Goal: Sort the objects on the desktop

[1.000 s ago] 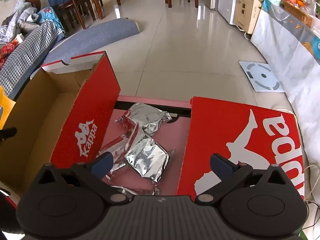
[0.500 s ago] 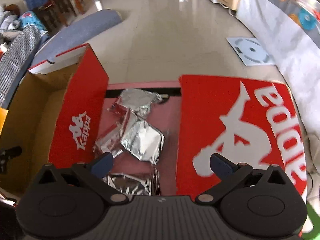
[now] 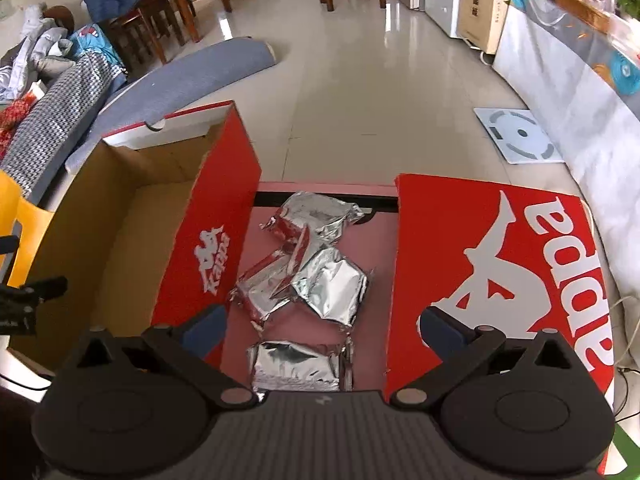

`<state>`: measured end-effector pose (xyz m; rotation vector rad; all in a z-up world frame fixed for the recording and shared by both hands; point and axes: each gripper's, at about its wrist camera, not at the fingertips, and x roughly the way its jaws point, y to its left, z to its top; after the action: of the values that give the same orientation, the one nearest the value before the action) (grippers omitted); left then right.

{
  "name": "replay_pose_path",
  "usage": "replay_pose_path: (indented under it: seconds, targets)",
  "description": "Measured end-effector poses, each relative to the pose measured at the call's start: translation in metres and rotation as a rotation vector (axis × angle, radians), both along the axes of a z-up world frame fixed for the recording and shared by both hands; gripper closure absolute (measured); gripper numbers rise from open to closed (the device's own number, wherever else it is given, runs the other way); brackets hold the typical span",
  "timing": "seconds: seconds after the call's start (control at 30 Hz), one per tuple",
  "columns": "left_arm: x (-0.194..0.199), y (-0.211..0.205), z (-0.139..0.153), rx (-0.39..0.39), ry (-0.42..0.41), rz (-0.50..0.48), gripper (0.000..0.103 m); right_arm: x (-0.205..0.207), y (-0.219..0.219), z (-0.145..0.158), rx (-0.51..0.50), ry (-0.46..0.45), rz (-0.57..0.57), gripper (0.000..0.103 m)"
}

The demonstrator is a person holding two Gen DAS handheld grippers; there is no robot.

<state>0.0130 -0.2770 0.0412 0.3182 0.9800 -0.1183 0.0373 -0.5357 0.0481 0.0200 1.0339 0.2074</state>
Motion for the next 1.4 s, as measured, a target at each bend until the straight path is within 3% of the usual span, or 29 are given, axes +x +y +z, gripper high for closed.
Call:
replay_pose_path:
  seconds: [0.3, 0.5, 0.83, 0.93, 1.1, 1.2, 1.4]
  targets:
    - [0.004, -0.043, 0.014, -0.089, -0.019, -0.064, 0.0, -0.008, 0.002, 0.01, -0.098, -0.051, -0.018, 0.0]
    - [-0.002, -0.058, 0.025, -0.067, -0.097, -0.076, 0.0, -0.009, 0.006, 0.02, -0.034, -0.082, 0.001, 0.0]
    - [-0.003, -0.059, 0.012, 0.038, -0.077, -0.076, 0.0, -0.016, 0.014, 0.01, -0.028, -0.073, 0.011, 0.0]
    - [-0.003, -0.054, 0.01, 0.047, -0.071, -0.049, 0.0, -0.015, 0.015, 0.007, -0.019, -0.073, -0.012, 0.0]
    - [0.004, -0.037, 0.008, -0.005, -0.026, 0.031, 0.0, -0.012, 0.025, 0.002, -0.054, -0.074, -0.025, 0.0]
    - [0.008, -0.033, 0.004, 0.015, -0.015, 0.075, 0.0, -0.007, 0.028, -0.002, -0.077, -0.03, -0.059, 0.0]
    - [0.013, -0.023, -0.004, 0.043, 0.032, 0.154, 0.0, -0.012, 0.027, 0.001, 0.011, -0.004, -0.059, 0.0]
